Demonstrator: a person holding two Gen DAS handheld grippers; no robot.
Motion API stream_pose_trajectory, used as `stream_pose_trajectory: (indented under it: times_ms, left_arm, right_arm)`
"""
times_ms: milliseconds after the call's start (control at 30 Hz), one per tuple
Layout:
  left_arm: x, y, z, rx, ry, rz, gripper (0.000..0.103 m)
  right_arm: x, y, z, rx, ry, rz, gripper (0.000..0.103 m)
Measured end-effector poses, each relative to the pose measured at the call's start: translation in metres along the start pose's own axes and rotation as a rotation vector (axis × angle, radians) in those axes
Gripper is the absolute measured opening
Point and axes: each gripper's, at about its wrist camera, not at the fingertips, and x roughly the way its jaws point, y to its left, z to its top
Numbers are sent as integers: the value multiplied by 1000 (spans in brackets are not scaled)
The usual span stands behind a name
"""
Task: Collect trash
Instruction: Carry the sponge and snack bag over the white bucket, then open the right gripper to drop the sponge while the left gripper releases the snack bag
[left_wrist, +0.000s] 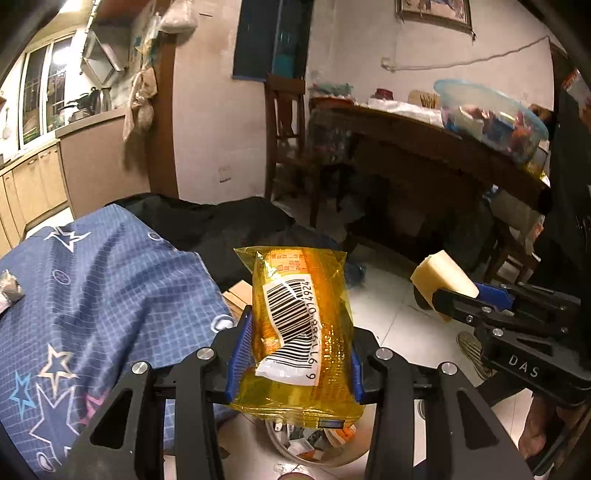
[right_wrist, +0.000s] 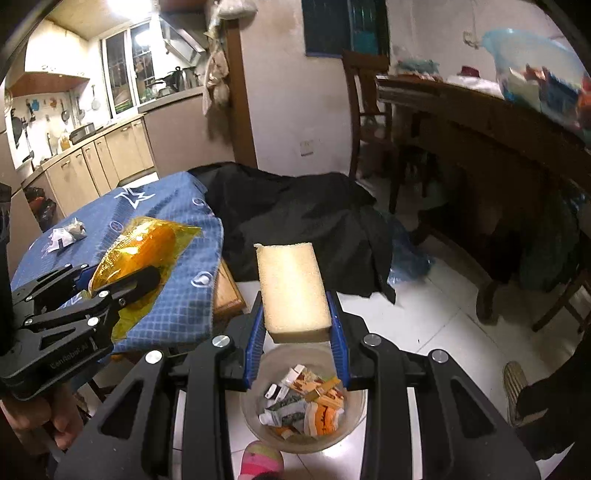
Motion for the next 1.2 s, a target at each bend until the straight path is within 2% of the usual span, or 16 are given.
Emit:
stream_pose_trajectory:
  times_ms: [367, 700, 1200]
  left_arm:
    - [40, 0, -21, 1, 104, -34, 44]
    - [80, 1, -46, 9, 218, -27, 44]
    - [125, -4, -68, 19, 311, -33, 44]
  right_arm:
    - [30, -31, -26, 43, 132, 12, 30]
    - [67, -46, -46, 69, 274, 24, 30]
    - [89, -52, -61, 70, 359, 25, 30]
